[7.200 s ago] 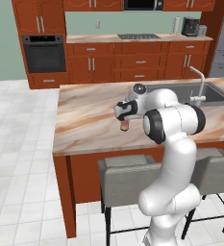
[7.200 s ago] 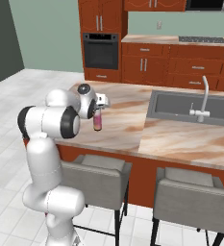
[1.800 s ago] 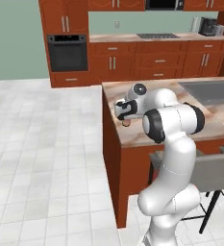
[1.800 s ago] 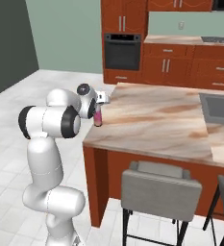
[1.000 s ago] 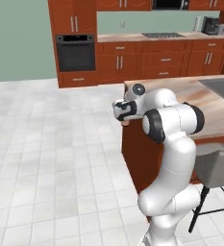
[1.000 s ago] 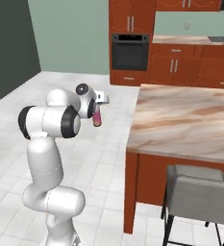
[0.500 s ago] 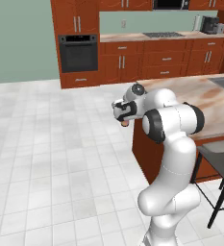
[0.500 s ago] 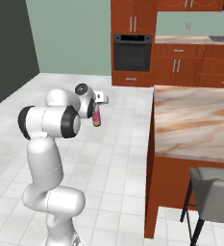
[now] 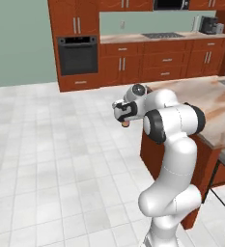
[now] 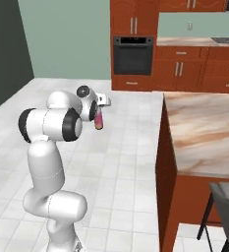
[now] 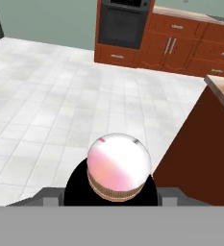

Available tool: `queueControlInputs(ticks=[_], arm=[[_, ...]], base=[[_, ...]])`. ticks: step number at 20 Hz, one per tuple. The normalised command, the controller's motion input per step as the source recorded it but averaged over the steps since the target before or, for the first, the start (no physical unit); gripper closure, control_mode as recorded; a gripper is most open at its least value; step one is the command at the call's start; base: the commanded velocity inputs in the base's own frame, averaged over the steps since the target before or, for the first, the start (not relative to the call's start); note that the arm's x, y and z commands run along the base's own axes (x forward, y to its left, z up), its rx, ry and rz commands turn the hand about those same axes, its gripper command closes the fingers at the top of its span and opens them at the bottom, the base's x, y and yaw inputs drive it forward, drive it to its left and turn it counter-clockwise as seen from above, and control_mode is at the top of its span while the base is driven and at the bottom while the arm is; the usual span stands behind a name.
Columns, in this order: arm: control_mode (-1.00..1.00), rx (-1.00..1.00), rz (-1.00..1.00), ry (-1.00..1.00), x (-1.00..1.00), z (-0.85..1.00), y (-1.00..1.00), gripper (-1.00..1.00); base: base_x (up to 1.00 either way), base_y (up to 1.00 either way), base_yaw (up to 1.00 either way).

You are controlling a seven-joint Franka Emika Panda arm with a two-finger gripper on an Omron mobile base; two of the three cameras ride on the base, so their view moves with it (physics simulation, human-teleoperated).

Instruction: Place the large bottle from the dining counter next to the other large bottle outside the sink, and place the small bottle from the dining counter next to the other small bottle inside the sink.

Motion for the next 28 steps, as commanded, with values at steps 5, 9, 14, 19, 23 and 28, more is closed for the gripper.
queueControlInputs(ticks=[5,9,14,19,23,28], arm=[[1.00,0.00,0.00,0.00,0.00,0.00,0.00,1.00],[1.00,0.00,0.00,0.00,0.00,0.00,0.00,1.00],[1.00,0.00,0.00,0.00,0.00,0.00,0.00,1.00],[1.00,0.00,0.00,0.00,0.00,0.00,0.00,1.00],[1.00,0.00,0.00,0.00,0.00,0.00,0.00,1.00],[1.00,0.00,0.00,0.00,0.00,0.00,0.00,1.00]], base=[[0.59,0.45,-0.13],[0.62,0.46,-0.13],[0.66,0.45,-0.14],[0.63,0.44,-0.15],[0.63,0.41,-0.16],[0.60,0.42,-0.16]])
